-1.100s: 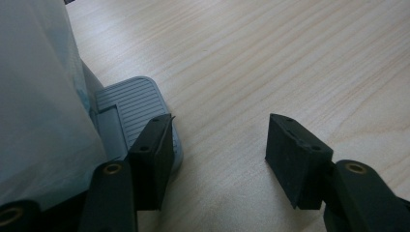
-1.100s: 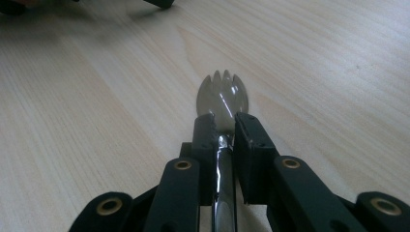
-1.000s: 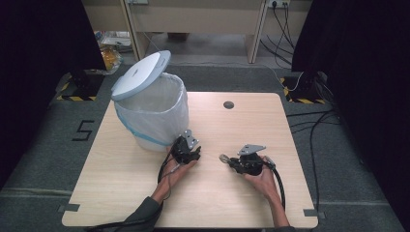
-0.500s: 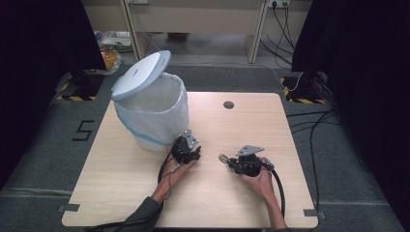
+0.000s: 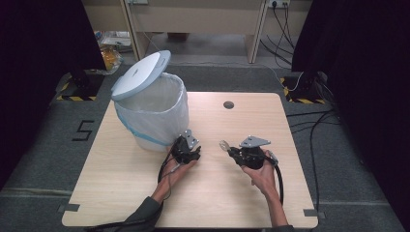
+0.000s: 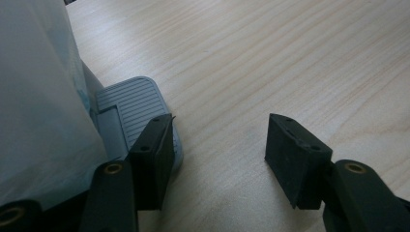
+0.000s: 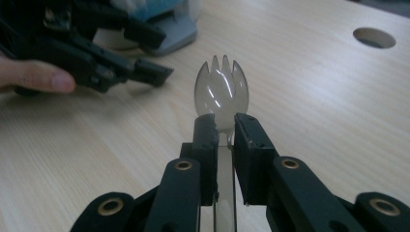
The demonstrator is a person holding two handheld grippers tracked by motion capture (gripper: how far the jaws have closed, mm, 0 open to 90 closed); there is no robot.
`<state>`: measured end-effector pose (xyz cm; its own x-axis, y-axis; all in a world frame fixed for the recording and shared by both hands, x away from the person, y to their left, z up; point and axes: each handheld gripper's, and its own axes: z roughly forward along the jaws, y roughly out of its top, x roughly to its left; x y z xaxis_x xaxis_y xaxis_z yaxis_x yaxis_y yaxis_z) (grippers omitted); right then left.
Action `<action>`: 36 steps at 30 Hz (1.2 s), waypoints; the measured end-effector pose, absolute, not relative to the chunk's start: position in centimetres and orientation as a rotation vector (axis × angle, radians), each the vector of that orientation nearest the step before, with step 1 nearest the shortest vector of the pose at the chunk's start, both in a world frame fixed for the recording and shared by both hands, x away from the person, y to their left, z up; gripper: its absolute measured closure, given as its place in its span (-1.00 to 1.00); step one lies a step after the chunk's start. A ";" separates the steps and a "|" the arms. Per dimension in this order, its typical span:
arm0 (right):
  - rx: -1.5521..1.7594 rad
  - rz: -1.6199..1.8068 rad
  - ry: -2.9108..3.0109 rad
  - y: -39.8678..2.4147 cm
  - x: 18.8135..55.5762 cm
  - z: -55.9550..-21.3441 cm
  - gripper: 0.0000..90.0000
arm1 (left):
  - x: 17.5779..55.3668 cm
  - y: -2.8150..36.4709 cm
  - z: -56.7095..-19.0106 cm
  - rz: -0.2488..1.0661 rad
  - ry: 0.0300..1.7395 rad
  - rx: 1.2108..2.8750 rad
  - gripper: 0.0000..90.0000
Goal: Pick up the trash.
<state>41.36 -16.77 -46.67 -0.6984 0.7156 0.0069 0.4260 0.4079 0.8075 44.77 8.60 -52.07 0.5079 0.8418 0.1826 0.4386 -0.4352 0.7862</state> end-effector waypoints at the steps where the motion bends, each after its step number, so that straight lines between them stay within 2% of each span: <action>1: 0.989 1.193 2.325 -16.8 41.4 -46.4 0.77 | 44.8 8.6 -52.1 0.753 1.044 2.064 -0.04; 36: 0.885 1.277 2.234 -13.9 43.6 -35.1 0.77 | 44.9 8.6 -52.0 0.749 1.043 2.071 -0.02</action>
<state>43.62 -13.93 -35.12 -0.7104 0.7025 -0.0428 0.3192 0.3759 0.8699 44.87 8.60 -52.04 0.5109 0.8400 0.1828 0.4420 -0.4390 0.7822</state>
